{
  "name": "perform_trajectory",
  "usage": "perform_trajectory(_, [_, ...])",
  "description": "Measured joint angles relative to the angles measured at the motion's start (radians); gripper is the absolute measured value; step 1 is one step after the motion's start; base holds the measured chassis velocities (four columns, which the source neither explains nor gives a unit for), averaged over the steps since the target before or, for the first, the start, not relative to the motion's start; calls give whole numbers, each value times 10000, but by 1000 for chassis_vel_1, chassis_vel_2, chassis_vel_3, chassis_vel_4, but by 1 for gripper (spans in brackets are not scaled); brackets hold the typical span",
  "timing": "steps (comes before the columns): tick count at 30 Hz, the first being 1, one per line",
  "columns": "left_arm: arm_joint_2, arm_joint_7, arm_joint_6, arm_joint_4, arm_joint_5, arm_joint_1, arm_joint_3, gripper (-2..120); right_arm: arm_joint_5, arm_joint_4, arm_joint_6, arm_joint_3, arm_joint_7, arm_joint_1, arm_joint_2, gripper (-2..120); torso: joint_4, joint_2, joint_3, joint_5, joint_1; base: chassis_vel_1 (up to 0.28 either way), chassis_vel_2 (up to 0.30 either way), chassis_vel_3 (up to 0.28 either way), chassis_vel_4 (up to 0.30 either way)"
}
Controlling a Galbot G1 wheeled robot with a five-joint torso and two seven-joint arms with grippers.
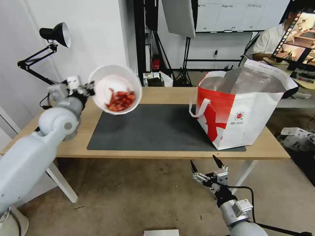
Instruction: Pick up the trash from the table and place it into the takeout bag.
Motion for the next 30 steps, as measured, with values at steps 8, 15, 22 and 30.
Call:
perform_trajectory(8, [-1660, -1395, 443, 1191, -1564, -3634, 2815, 0, 1, 0, 0, 0, 0, 0, -1, 100, 1, -2, 2, -1, 1, 0, 0, 0, 0])
perform_trajectory(15, [-3458, -1787, 442, 2507, -2366, -5420, 3745, 0, 1, 0, 0, 0, 0, 1, -1, 100, -2, -2, 2, 0, 1, 0, 0, 0, 0])
perform_trajectory(22, [-4982, -1865, 442, 3515, -2333, -6198, 4343, 0, 1, 0, -1, 0, 0, 0, -1, 100, 1, -1, 1, -3, 1, 0, 0, 0, 0])
perform_trajectory(30, [-6216, -1136, 336, 4320, -228, -6463, 5337, 0, 1, -1, 0, 0, 0, 0, -1, 100, 1, -1, 0, -3, 1, 0, 0, 0, 0])
